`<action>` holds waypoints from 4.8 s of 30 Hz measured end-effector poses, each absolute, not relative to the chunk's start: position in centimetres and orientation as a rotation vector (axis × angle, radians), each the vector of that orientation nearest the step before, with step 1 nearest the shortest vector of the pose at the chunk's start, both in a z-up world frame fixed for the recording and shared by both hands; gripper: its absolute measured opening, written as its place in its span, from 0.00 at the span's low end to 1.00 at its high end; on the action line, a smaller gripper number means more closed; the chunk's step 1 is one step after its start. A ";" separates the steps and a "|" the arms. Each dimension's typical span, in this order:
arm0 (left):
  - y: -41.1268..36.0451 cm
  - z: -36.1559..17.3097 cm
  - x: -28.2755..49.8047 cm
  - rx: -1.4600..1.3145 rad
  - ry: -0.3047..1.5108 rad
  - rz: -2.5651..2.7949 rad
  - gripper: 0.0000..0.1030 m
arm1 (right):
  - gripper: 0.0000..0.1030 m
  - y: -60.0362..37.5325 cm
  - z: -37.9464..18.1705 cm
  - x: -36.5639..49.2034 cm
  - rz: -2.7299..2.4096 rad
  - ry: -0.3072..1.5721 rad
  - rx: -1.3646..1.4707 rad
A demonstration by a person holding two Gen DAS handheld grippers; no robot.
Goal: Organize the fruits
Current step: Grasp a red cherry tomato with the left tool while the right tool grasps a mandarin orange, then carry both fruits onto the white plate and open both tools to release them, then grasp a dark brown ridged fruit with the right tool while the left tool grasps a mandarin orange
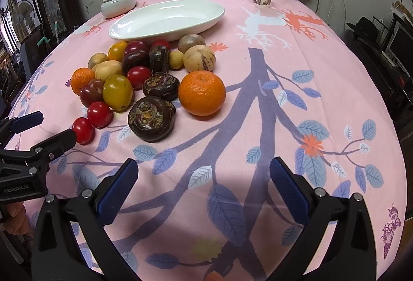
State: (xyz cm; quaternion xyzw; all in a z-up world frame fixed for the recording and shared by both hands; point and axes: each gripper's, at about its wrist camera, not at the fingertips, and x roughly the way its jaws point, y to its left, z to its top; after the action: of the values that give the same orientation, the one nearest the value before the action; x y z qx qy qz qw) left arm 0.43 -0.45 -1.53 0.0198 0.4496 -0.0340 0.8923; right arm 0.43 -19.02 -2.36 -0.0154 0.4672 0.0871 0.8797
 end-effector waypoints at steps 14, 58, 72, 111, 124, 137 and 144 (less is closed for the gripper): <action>-1.5 -3.6 2.0 0.080 0.952 -0.139 0.52 | 0.99 -20.3 -3.0 1.1 0.200 0.985 0.024; 1.8 -0.3 1.2 0.072 0.882 -0.206 0.28 | 0.43 -19.1 -1.4 8.6 0.337 0.983 -0.126; 0.5 5.1 12.8 0.145 0.824 -0.203 0.28 | 0.43 -16.2 5.0 15.9 0.409 0.841 -0.118; 4.9 1.1 6.1 0.051 0.895 -0.156 0.82 | 0.75 -16.5 0.1 4.4 0.466 0.916 -0.229; 5.5 -0.1 5.1 0.092 0.924 -0.137 0.85 | 0.51 -12.6 -3.7 5.7 0.455 1.000 -0.287; 4.7 -1.7 7.9 0.084 0.976 -0.129 0.84 | 0.49 -14.1 -3.5 5.8 0.518 0.988 -0.159; 4.1 -2.0 9.3 0.107 0.960 -0.165 0.85 | 0.49 -14.2 -3.5 5.7 0.533 0.994 -0.156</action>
State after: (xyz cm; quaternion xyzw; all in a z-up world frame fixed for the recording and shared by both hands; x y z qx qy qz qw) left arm 9.27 4.06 -2.01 0.0514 0.4609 -0.0790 0.8825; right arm 5.72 -14.22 -3.52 -0.0737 0.4705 0.2524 0.8423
